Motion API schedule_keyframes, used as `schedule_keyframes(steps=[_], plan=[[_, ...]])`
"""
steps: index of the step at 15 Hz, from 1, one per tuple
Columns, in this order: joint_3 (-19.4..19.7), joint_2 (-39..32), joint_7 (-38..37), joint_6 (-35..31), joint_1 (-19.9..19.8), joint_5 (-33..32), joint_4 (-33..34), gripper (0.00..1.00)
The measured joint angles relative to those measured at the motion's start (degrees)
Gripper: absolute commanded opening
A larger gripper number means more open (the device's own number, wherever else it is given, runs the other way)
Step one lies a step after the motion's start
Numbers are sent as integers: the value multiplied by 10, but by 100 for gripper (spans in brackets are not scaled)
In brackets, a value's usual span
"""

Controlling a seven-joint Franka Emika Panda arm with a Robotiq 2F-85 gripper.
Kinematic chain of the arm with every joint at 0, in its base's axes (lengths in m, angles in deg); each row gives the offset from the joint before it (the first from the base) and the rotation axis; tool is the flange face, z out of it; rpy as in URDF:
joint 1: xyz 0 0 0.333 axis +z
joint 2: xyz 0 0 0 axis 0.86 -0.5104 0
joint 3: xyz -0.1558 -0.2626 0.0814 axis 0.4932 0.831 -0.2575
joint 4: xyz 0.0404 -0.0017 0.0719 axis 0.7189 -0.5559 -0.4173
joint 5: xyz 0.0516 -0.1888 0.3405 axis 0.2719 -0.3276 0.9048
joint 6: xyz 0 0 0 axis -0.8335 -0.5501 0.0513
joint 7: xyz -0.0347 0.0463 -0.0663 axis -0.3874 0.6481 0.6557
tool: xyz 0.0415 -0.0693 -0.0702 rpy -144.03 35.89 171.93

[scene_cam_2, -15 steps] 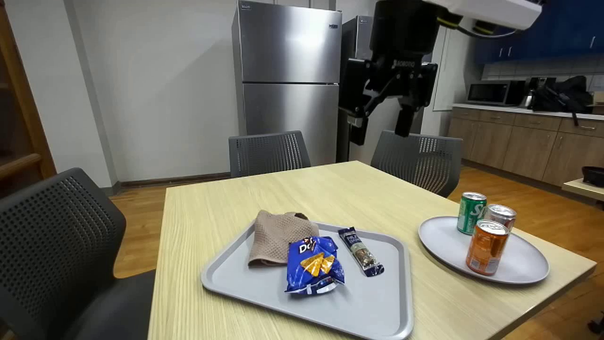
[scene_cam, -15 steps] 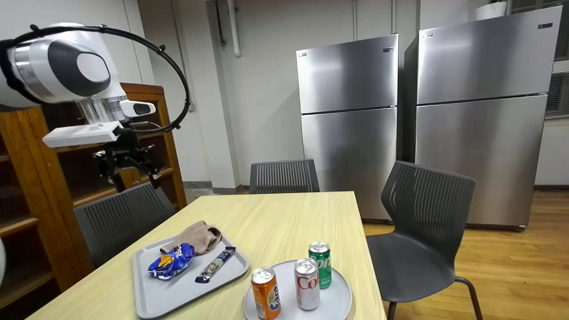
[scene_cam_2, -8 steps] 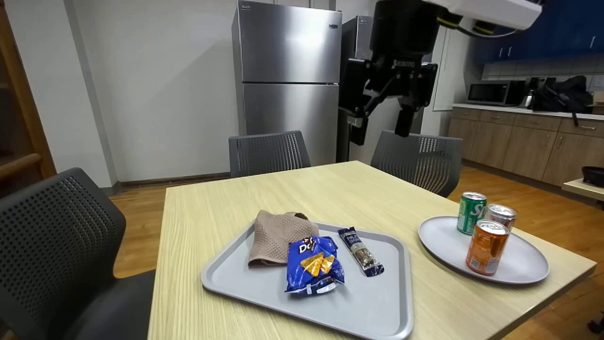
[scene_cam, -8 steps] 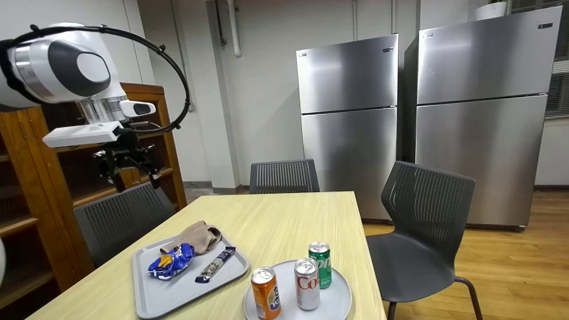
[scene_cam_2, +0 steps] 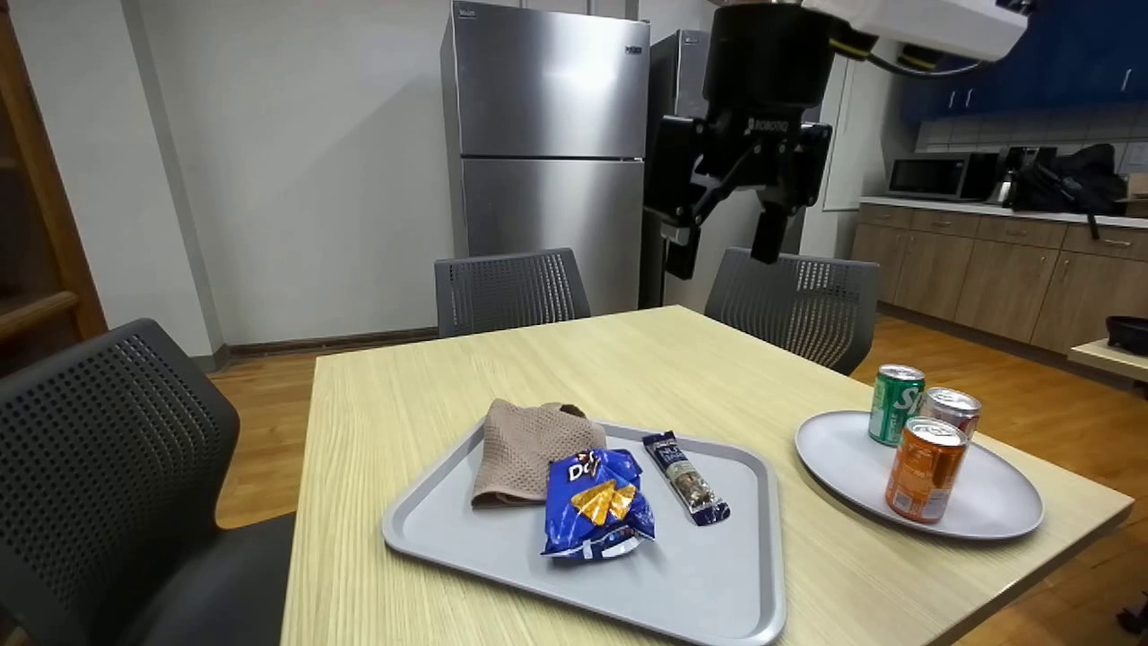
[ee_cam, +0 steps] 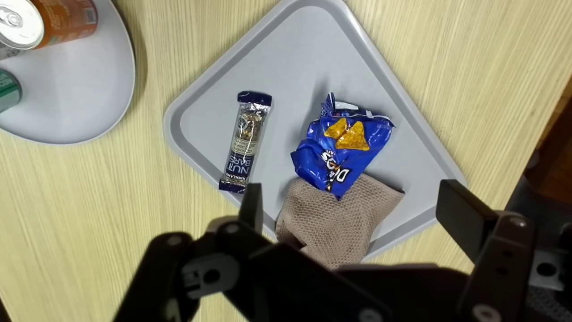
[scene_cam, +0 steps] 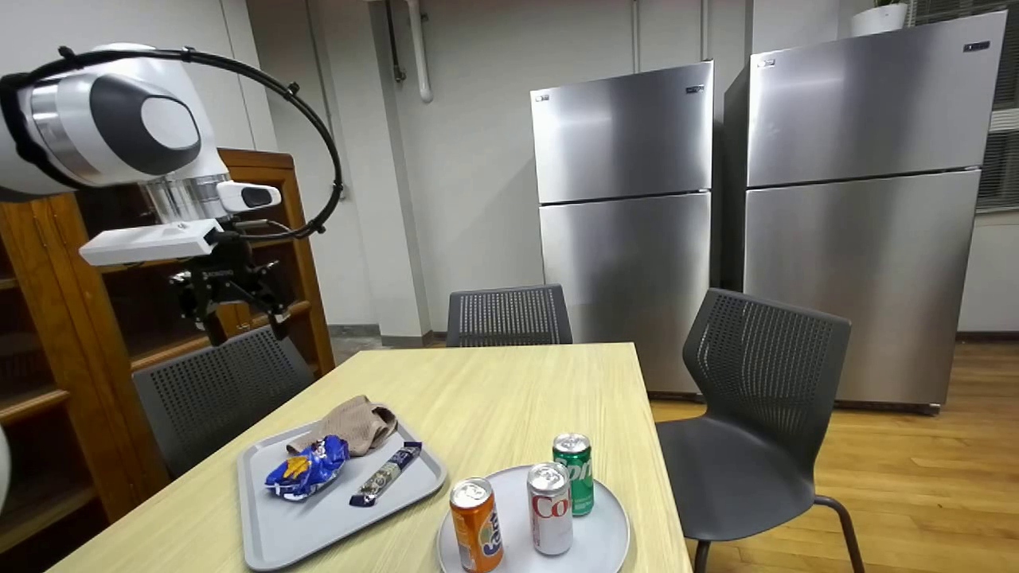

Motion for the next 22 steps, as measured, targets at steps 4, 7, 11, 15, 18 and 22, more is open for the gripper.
schedule_keyframes(steps=[4,7,11,15,18,22], plan=[[8,-40,0,-46,0,1,0,100],[11,-88,0,-99,0,2,3,100],[12,-151,-12,-152,0,2,19,100],[12,-209,-25,-181,0,1,46,100],[13,-251,-27,-187,0,0,76,100],[18,-310,-27,-188,0,0,119,100]])
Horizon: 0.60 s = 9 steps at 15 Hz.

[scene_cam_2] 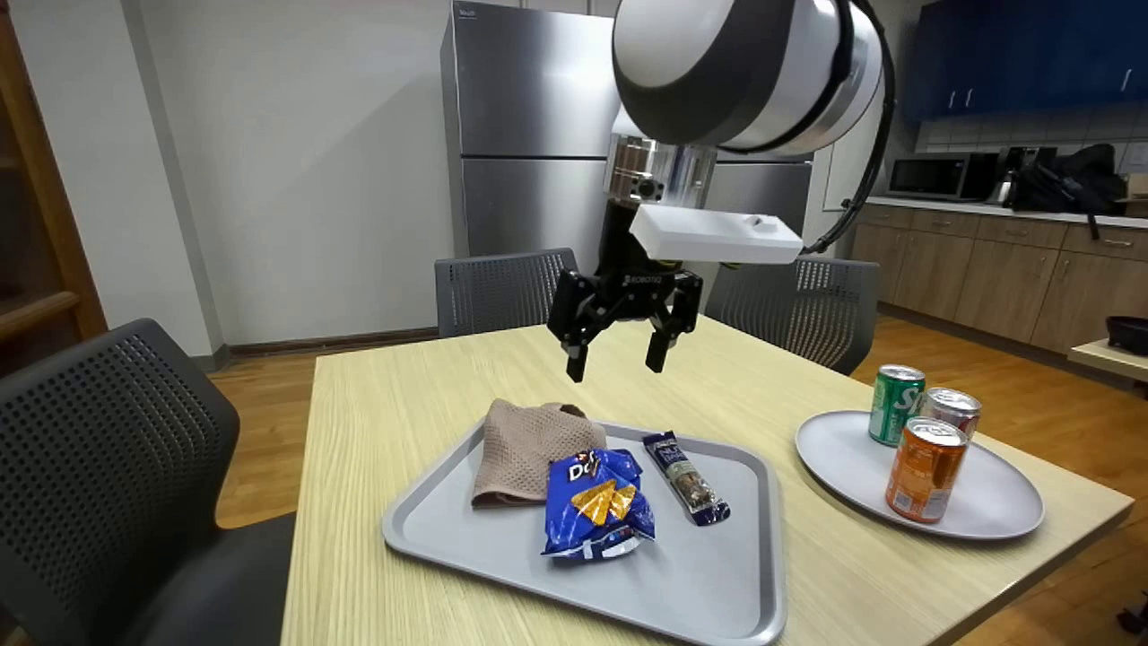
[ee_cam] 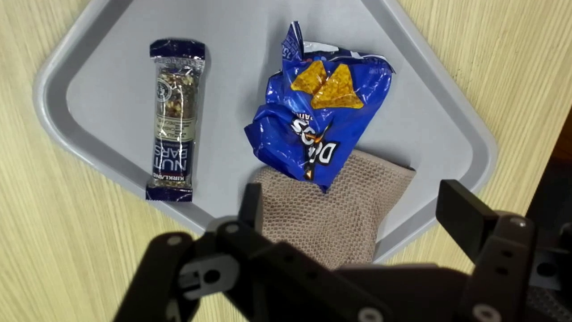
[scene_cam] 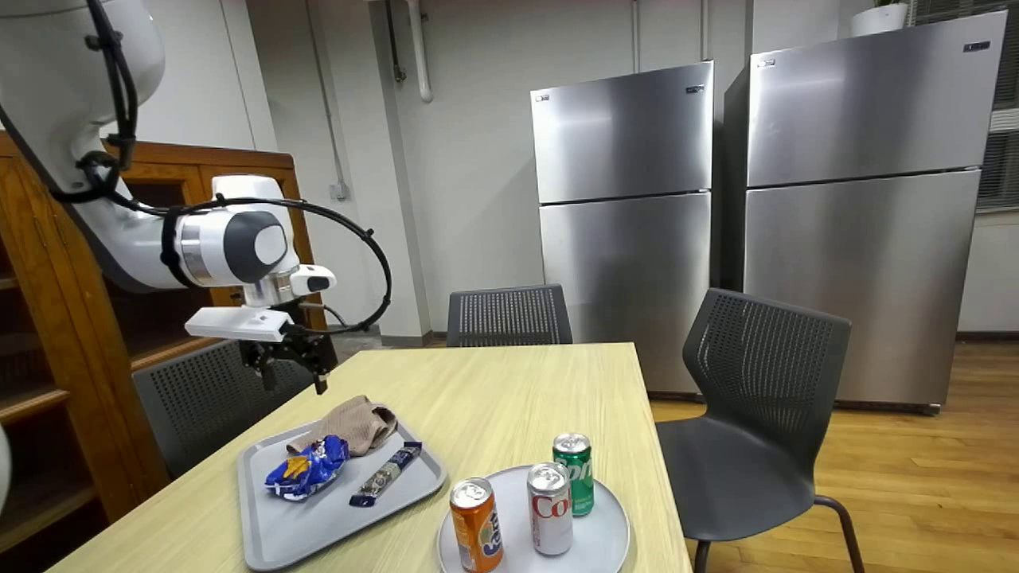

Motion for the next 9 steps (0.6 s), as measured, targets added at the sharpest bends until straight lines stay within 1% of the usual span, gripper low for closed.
schedule_keyframes(steps=[5,9], plan=[[9,-67,-9,3,6,0,48,100],[16,-114,-40,29,17,3,84,100]])
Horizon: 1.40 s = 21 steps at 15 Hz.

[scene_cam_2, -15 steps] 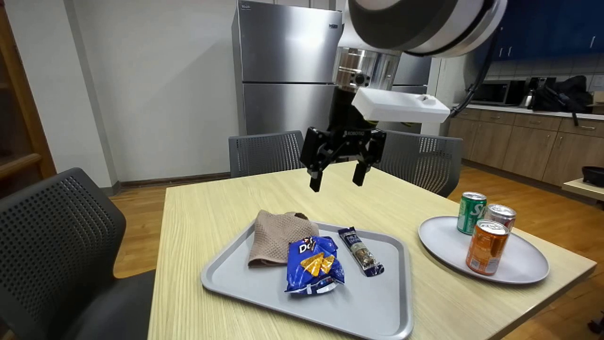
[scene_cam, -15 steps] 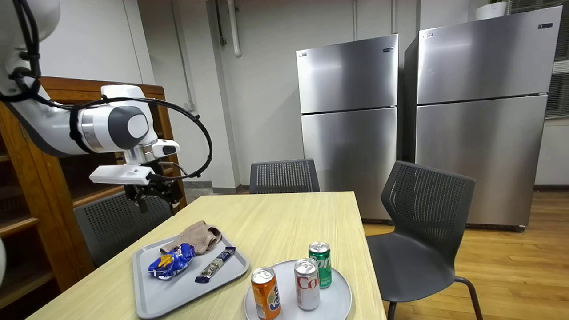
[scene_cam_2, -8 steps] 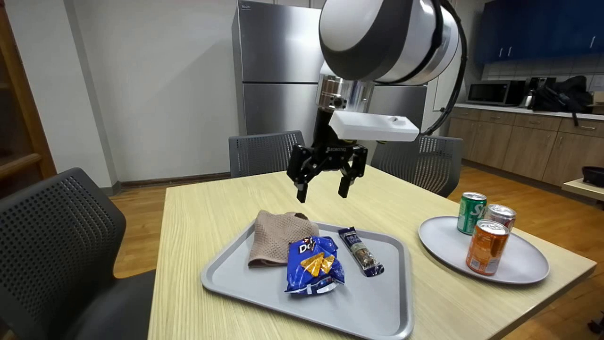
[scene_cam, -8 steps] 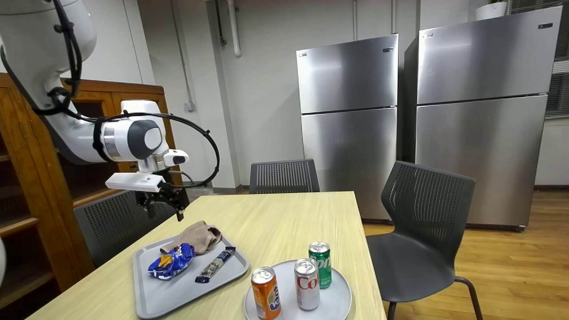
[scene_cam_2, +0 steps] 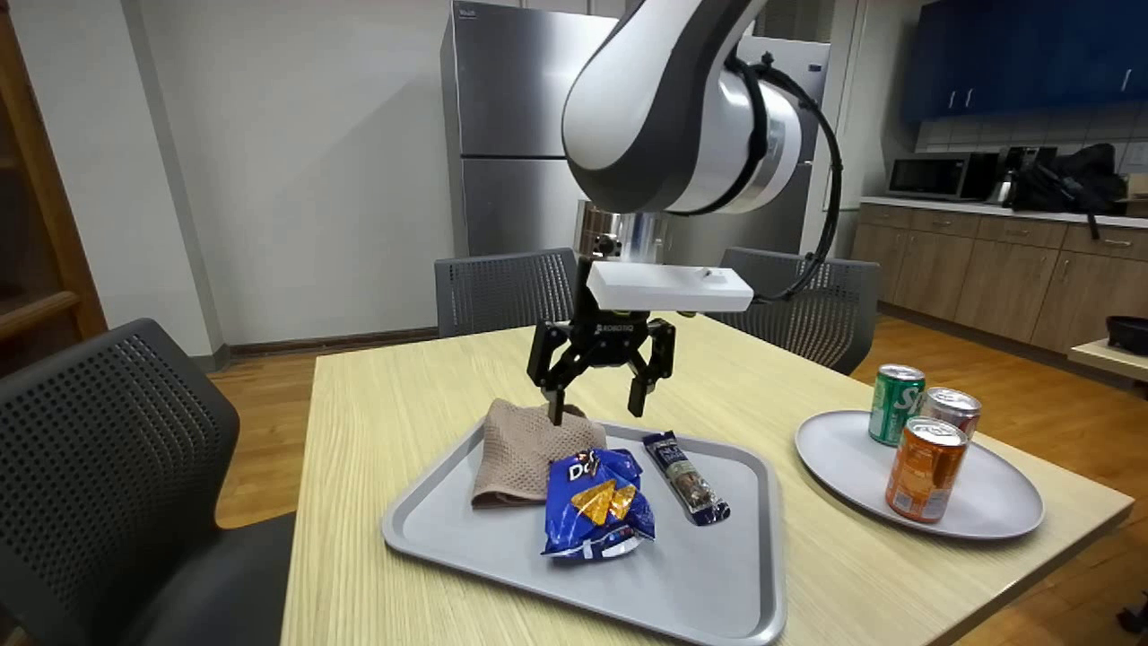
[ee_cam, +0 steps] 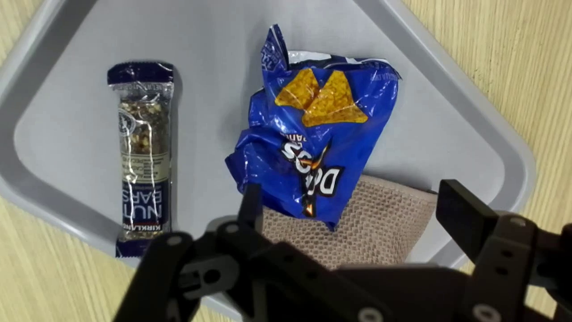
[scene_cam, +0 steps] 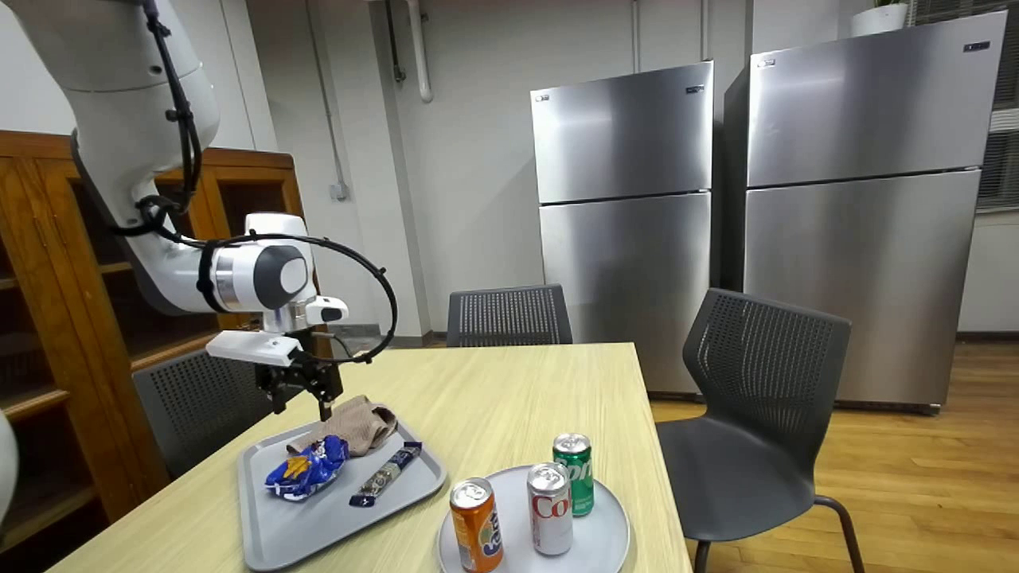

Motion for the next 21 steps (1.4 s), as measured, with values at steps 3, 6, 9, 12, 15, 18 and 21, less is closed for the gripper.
schedule_keyframes(steps=[3,6,9,12,15,18,21], plan=[[0,-30,-5,15,0,17,28,100],[-1,-55,-5,16,1,38,51,100],[-1,-78,-6,23,1,44,69,100],[0,-97,-6,26,1,47,82,100],[-2,-106,-6,32,1,53,87,100],[-3,-108,-6,41,3,58,87,100],[-3,-108,-6,48,5,60,87,100]])
